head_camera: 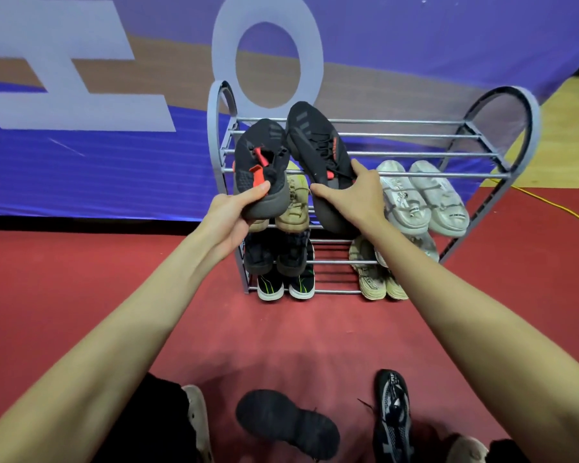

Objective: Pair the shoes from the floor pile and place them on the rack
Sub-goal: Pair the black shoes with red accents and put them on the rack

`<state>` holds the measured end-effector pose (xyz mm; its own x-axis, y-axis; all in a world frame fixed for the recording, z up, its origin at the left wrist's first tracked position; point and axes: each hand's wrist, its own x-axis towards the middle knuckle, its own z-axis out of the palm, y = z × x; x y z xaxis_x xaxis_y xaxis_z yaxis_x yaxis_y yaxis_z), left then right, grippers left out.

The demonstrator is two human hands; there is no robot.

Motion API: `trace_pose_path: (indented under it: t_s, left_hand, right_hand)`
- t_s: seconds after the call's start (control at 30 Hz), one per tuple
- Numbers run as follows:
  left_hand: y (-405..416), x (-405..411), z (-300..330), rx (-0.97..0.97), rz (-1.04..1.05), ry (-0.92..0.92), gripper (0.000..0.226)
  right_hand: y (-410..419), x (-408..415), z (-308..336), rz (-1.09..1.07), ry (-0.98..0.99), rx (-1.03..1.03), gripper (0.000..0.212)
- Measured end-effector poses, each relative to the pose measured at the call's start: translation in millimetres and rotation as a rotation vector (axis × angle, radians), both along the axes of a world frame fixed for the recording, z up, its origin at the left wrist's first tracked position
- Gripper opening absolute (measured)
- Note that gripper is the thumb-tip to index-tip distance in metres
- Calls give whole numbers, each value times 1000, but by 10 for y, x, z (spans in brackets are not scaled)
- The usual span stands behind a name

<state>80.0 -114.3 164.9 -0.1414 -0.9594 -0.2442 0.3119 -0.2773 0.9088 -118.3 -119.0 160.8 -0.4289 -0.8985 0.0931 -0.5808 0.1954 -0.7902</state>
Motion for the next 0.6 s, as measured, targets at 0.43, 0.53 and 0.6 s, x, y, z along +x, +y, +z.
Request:
trace_pose_path:
  t_s: [0.43, 0.53, 0.6]
  left_hand:
    - [-230, -87, 59, 19, 45, 102, 18]
    - [-202, -119, 25, 34, 62, 149, 12]
    - [-191, -121, 19, 33, 81, 194, 9]
  right_hand:
    - [-255, -34, 47, -67, -258, -149, 30]
    - [-177, -152, 38, 18, -643, -146, 54]
    - [-110, -120, 30, -36, -696, -107, 70]
